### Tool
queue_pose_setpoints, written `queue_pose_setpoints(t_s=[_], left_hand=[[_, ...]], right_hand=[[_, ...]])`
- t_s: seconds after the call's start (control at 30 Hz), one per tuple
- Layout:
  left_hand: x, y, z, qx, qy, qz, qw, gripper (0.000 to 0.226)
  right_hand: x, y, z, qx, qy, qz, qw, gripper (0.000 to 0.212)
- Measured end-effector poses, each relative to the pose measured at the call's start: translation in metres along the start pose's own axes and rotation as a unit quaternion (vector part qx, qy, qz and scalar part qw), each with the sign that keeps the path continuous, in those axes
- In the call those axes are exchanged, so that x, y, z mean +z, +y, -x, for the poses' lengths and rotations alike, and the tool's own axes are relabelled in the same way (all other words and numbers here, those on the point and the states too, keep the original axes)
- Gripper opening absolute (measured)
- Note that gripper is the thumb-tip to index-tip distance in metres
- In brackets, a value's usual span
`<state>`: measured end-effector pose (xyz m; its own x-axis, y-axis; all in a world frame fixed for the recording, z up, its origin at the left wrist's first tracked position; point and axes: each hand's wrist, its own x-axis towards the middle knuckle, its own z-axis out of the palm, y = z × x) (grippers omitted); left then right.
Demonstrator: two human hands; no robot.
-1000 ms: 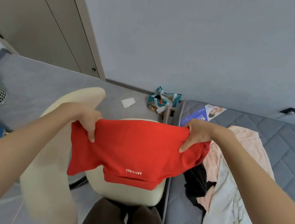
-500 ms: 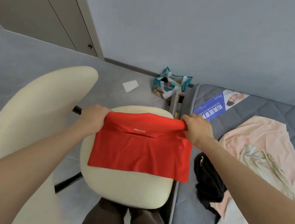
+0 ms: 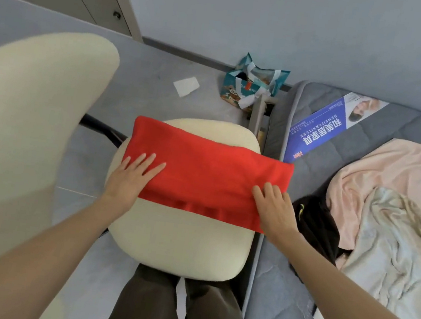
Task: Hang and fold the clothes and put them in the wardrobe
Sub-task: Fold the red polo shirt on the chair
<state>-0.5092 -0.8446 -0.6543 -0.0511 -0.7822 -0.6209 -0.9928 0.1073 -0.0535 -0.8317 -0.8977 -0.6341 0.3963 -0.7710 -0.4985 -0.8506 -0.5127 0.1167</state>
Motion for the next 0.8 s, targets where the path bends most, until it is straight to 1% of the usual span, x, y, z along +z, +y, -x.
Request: queue_pose_setpoints(t_s=[0.1,0.13,0.17,0.2,0.23,0.3,0.37,0.4,0.47,0.57,0.63,0.7,0.8], left_hand=[[0.029,0.006,0.007,-0.005,-0.024,-0.011,1.0,0.088],[0.036,0.006,0.009,-0.012,-0.037,-0.011,0.999,0.089],[0.04,0.005,0.012,-0.021,-0.046,-0.002,0.999,0.091],[0.043,0.005,0.014,-0.027,-0.04,0.016,0.999,0.092],[0.045,0.007,0.015,-0.03,-0.012,0.047,0.998,0.091],[0.044,0.016,0.012,-0.028,0.086,0.111,0.99,0.085],[0.037,0.034,0.001,-0.004,0.157,0.132,0.979,0.082],[0.034,0.045,-0.006,0.013,0.177,0.134,0.975,0.08],[0.03,0.068,-0.025,0.038,0.199,0.144,0.969,0.075],[0.036,0.089,-0.053,0.019,0.178,0.14,0.974,0.069],[0.048,0.086,-0.07,-0.004,0.153,0.124,0.98,0.068],[0.057,0.075,-0.082,-0.014,0.137,0.112,0.984,0.067],[0.061,0.069,-0.085,-0.014,0.133,0.102,0.986,0.065]], right_hand=[[0.029,0.0,0.011,0.016,-0.077,0.01,0.997,0.039],[0.035,0.0,0.015,0.02,-0.091,0.014,0.996,0.035],[0.038,0.0,0.019,0.03,-0.082,0.013,0.996,0.032],[0.039,0.0,0.021,0.045,-0.053,0.006,0.998,0.03],[0.039,-0.002,0.022,0.059,-0.019,-0.006,0.998,0.031],[0.041,-0.011,0.019,0.082,0.08,-0.074,0.991,0.036],[0.041,-0.028,0.007,0.069,0.133,-0.157,0.976,0.05],[0.04,-0.039,-0.002,0.054,0.133,-0.179,0.973,0.058],[0.041,-0.06,-0.017,0.035,0.113,-0.188,0.975,0.068],[0.053,-0.08,-0.04,0.026,0.112,-0.168,0.979,0.067],[0.067,-0.075,-0.05,0.027,0.095,-0.141,0.985,0.065],[0.083,-0.058,-0.052,0.047,0.053,-0.121,0.99,0.065],[0.093,-0.035,-0.051,0.083,-0.005,-0.129,0.988,0.067]])
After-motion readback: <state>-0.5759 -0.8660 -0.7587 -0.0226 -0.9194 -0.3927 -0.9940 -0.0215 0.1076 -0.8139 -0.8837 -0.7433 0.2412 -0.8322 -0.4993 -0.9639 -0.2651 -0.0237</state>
